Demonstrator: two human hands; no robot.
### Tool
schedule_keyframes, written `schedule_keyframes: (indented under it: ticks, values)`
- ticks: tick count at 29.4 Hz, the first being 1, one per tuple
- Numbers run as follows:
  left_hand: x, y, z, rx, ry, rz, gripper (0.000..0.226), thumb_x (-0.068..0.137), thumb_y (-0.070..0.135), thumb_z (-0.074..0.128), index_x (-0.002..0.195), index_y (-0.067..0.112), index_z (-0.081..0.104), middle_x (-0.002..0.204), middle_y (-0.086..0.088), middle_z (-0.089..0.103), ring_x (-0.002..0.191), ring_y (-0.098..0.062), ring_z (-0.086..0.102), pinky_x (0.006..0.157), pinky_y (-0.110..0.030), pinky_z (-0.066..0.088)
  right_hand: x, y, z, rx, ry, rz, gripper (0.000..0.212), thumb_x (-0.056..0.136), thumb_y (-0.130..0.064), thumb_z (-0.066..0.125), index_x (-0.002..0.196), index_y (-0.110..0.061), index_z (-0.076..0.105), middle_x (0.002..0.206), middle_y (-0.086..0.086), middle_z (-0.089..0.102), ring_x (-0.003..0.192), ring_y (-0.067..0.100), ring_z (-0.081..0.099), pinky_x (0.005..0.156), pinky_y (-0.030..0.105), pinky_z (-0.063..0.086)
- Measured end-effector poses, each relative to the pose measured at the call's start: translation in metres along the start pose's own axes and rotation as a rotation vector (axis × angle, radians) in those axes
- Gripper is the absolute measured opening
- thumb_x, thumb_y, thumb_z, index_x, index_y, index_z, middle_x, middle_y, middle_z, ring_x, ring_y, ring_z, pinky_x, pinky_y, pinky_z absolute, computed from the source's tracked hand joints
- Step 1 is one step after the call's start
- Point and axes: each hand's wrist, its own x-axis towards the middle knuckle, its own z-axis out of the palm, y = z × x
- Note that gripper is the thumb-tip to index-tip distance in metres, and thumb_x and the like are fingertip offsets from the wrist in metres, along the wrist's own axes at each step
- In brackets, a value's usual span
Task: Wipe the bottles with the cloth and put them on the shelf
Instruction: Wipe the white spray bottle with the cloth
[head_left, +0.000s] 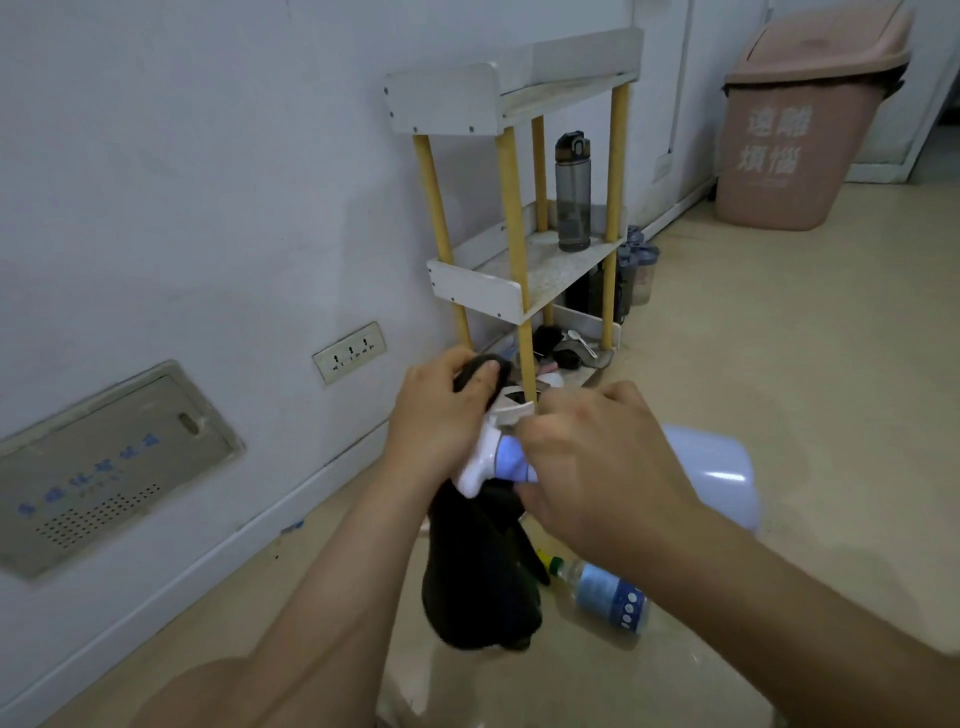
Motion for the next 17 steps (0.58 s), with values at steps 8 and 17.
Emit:
schedule_keyframes:
  ticks: [8,17]
  values:
    - [-0.018,0.016,-0.019,-0.371,0.035,0.03,0.019,0.094,0.026,0.064,0.077,0.019,0.07,0.067,0.007,0.066,0.063,-0.008,0.056,0.06,-0.023,0.045,0.003,0.019,0.0,0.172,-0.259,0.221,0.024,0.09,-0.046,0.058,0.092,-0.023,0.057,0.093,-0.002,0.058,0.091,0.023,0.058,0.07,0.032,0.041]
    - [-0.029,0.0,-0.009,0.138,-0.084,0.102,0.016,0.091,0.038,0.064,0.077,0.03,0.062,0.067,0.01,0.059,0.062,-0.007,0.052,0.059,-0.029,0.041,0.008,0.06,-0.002,0.709,-0.355,0.299,0.02,0.09,-0.043,0.065,0.095,-0.023,0.065,0.083,0.0,0.061,0.074,0.013,0.054,0.069,0.03,0.042]
